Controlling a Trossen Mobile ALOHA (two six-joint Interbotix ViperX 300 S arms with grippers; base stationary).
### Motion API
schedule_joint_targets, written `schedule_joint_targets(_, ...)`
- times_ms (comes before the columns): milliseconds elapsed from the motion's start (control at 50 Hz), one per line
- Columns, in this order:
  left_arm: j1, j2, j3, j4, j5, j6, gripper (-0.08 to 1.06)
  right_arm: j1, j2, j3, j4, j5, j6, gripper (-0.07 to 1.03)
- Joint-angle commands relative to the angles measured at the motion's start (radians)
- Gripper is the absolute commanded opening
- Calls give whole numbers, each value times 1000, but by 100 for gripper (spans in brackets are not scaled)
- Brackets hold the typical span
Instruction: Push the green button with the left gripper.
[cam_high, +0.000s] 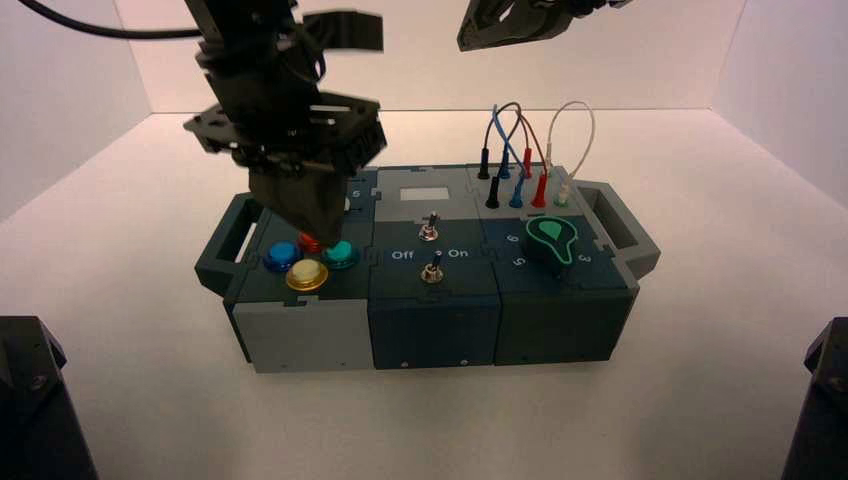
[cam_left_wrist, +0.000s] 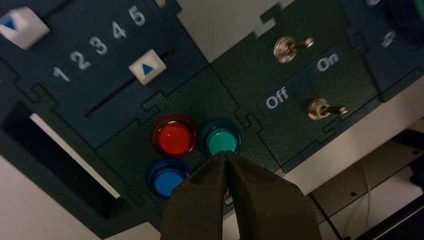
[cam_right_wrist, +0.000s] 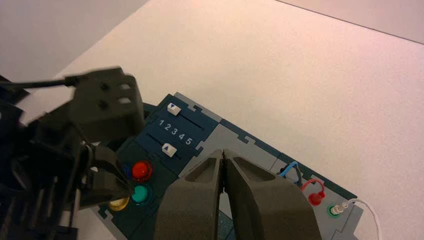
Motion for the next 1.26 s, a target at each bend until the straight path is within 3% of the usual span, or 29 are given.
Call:
schedule_joint_targets(20, -11, 20, -12, -2, -6, -2, -3, 6, -11, -20, -3, -5, -2, -2)
schedule_joint_targets(400, -15, 57, -15, -2, -23, -5, -3, 6, -32, -11, -6, -5, -3, -2)
schedule_joint_targets(960, -20, -158, -57, 0, 38, -23, -3, 6, -100, 31, -8, 18, -6, -2)
schedule_joint_targets(1260, -20, -186, -49, 15, 35, -23, -3, 6, -101, 29, -9, 40, -6, -2)
